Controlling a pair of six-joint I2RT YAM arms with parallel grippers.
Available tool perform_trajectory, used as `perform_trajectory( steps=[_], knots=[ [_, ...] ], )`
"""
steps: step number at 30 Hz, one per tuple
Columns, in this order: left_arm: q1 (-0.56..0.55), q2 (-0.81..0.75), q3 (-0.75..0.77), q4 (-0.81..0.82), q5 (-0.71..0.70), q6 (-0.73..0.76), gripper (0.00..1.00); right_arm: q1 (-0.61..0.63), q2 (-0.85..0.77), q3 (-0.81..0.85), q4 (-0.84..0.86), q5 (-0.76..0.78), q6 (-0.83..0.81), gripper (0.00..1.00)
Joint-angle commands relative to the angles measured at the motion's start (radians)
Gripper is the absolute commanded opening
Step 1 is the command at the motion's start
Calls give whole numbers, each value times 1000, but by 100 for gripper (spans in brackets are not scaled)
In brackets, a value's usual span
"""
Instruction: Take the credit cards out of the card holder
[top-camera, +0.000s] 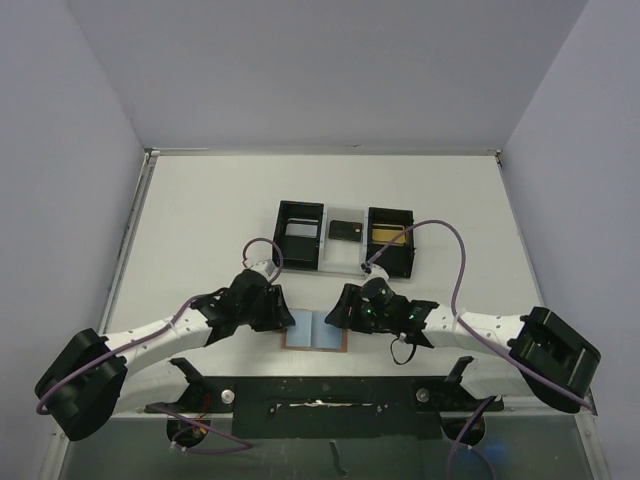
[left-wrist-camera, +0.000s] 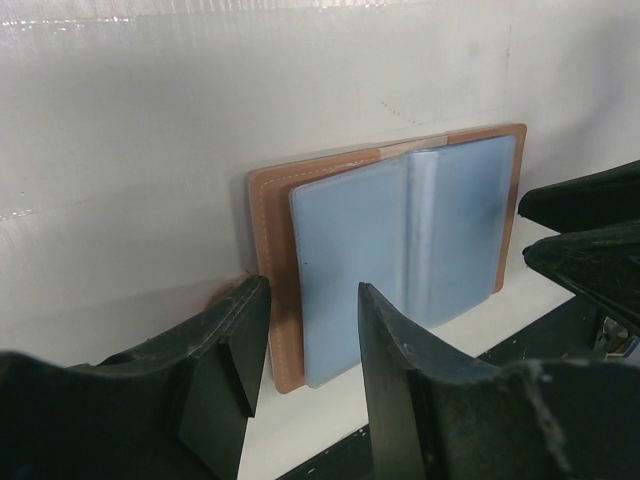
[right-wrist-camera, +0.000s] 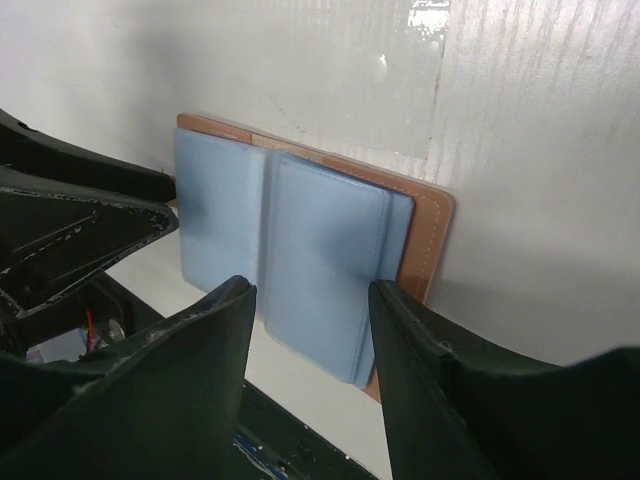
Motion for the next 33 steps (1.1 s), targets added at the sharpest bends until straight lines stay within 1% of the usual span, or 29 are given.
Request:
perform_trajectory(
  steps=[1, 4, 7, 12, 15, 18, 20, 22, 25, 27, 33],
  knots=[
    [-6, 19, 15, 24, 10, 28, 38, 7, 43, 33, 57, -12, 2, 49],
    [-6, 35, 5, 30, 14, 27, 35, 11, 82, 56, 34, -14, 0, 49],
    [-6, 43, -1, 43, 24, 25, 30, 19, 104, 63, 44, -20, -3, 48],
    [-8, 54, -11, 66, 39, 27, 21, 25, 115, 71, 80, -33, -8, 40],
    [-9, 57, -15, 71, 41, 26, 20, 26, 113, 79, 99, -48, -18, 34],
    [-9, 60, -16, 74, 42, 25, 19, 30, 108, 91, 92, -45, -22, 31],
    [-9, 62, -16, 75, 42, 25, 19, 29, 106, 102, 79, -42, -28, 32],
    [-9, 64, -16, 76, 41, 25, 19, 31, 107, 120, 47, -33, -33, 36],
    [-9, 67, -11, 77, 43, 25, 18, 38, 105, 137, 13, -27, -47, 37],
    [-9, 68, -10, 77, 43, 26, 18, 43, 103, 150, -11, -21, -49, 39],
    [-9, 70, -2, 69, 42, 28, 18, 59, 111, 196, -112, 42, -52, 45]
  ],
)
